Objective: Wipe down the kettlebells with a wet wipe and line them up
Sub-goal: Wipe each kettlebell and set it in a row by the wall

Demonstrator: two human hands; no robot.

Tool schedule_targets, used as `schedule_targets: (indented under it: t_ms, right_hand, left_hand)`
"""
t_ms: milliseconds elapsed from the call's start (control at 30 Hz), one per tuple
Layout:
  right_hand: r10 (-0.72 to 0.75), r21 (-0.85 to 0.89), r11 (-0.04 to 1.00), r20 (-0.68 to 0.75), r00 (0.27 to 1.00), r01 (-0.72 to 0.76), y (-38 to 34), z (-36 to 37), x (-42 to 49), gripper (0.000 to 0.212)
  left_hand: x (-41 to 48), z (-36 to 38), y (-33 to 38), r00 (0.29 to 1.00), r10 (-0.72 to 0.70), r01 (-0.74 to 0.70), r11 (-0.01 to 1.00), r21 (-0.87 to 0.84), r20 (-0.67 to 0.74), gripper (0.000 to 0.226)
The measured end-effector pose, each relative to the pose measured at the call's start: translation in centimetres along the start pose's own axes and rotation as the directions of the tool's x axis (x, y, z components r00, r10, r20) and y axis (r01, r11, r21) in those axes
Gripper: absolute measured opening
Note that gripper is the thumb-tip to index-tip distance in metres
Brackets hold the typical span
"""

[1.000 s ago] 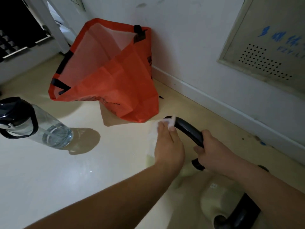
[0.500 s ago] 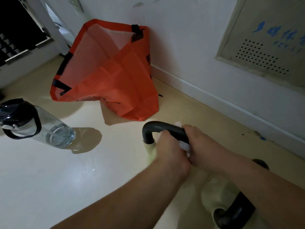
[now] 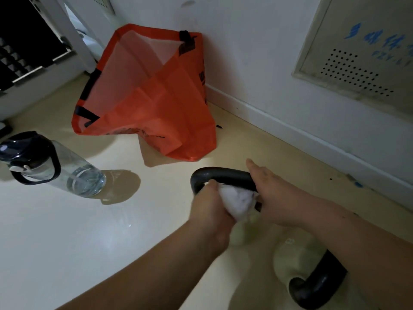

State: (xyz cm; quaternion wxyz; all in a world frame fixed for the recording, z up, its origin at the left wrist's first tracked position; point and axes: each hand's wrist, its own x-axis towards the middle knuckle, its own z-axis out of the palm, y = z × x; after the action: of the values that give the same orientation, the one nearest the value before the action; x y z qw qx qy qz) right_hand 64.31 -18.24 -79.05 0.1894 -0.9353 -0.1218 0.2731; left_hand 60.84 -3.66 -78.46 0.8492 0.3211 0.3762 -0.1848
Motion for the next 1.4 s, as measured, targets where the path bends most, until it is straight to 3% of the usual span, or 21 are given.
schedule_targets:
  t_ms: [100,167,200,267,300,333,367,400,433,500,600,733,833,900,967,1033,1133,1267,1400]
  right_hand:
    - [0.020,0.019,1.000,-0.005,1.000,-0.020,0.5,-0.3,0.1,0.106]
    - [0.003,0.003,1.000,-0.011,1.000,-0.003,0.3,-0.2,0.5,0.104]
    - [-0.013,-0.010,1.000,-0.017,1.000,0.013,0.0,-0.2,0.7,0.102]
    - [-0.048,-0.019,0.999,-0.019,0.999,0.047,-0.4,-0.1,1.1,0.098]
    - [-0.063,-0.016,0.998,-0.016,0.998,0.063,-0.5,-0.1,1.2,0.096]
    - [-0.076,-0.014,0.997,-0.019,0.997,0.075,-0.5,0.0,1.2,0.095]
    - [-0.079,-0.010,0.997,-0.032,0.996,0.079,-0.4,0.1,1.2,0.096]
    - [-0.073,-0.001,0.997,-0.047,0.996,0.073,-0.1,0.1,1.2,0.097]
    - [-0.065,0.009,0.998,-0.056,0.996,0.066,0.1,0.1,1.1,0.098]
    - [-0.056,0.022,0.998,-0.064,0.996,0.058,0.5,0.2,1.1,0.099]
    - [-0.066,0.024,0.997,-0.078,0.995,0.068,0.6,0.2,1.0,0.098]
    - [-0.066,0.005,0.998,-0.099,0.993,0.067,0.3,0.6,1.1,0.101]
    - [-0.078,-0.026,0.997,-0.140,0.987,0.075,0.7,1.3,1.0,0.104]
    - [-0.077,0.011,0.997,-0.129,0.989,0.079,1.1,1.4,0.5,0.104]
    - [-0.057,0.073,0.995,-0.124,0.991,0.066,1.7,1.3,0.0,0.104]
    - [-0.072,0.082,0.993,-0.136,0.988,0.084,1.9,1.4,-0.5,0.103]
    - [-0.114,0.004,0.993,-0.149,0.982,0.116,1.5,1.8,-0.6,0.106]
    - [-0.111,-0.039,0.994,-0.212,0.971,0.105,1.9,2.5,-0.7,0.105]
    - [-0.116,-0.003,0.993,-0.210,0.971,0.118,2.1,2.7,-0.9,0.097]
  left_hand:
    - [-0.1,-1.6,3.9,0.963,0.256,-0.236,0.951,0.200,-0.083,0.048]
    - [-0.3,-0.7,6.7,0.869,0.487,-0.421,0.818,0.391,-0.082,0.039]
    - [-0.6,0.0,7.7,0.783,0.621,-0.510,0.679,0.528,-0.041,0.029]
    - [-1.1,1.4,8.6,0.528,0.825,-0.643,0.234,0.729,0.201,0.012]
    - [-1.1,1.6,8.3,0.427,0.824,-0.657,-0.001,0.754,0.373,0.015]
    - [-0.8,1.4,7.6,0.396,0.757,-0.643,-0.177,0.745,0.521,0.024]
    - [0.0,0.9,6.4,0.448,0.641,-0.613,-0.287,0.736,0.623,0.030]
    - [1.0,0.1,5.0,0.537,0.522,-0.538,-0.393,0.746,0.663,0.035]
    - [1.7,-0.8,3.7,0.580,0.447,-0.451,-0.520,0.726,0.681,0.040]
    - [2.6,-2.6,1.8,0.551,0.362,-0.335,-0.729,0.597,0.752,0.044]
    - [3.0,-4.3,1.6,0.505,0.333,-0.374,-0.748,0.549,0.797,0.045]
    - [1.4,-5.9,2.2,0.528,0.445,-0.411,-0.612,0.676,0.724,0.046]
    - [1.3,-1.8,1.7,0.747,0.348,-0.312,-0.568,0.762,0.566,0.043]
    - [2.6,1.9,1.4,0.881,0.216,-0.286,-0.466,0.837,0.421,0.049]
    - [3.3,3.8,1.3,0.905,0.129,-0.334,-0.374,0.865,0.405,0.050]
    - [2.4,2.4,1.0,0.842,0.107,-0.430,-0.459,0.777,0.529,0.047]
    - [-0.5,-4.3,0.3,0.634,0.215,-0.532,-0.575,0.621,0.743,0.051]
    - [-2.5,-10.9,-1.0,0.593,0.297,-0.532,-0.554,0.641,0.748,0.061]
    - [-0.9,-4.9,-2.5,0.501,0.198,-0.482,-0.745,0.461,0.843,0.063]
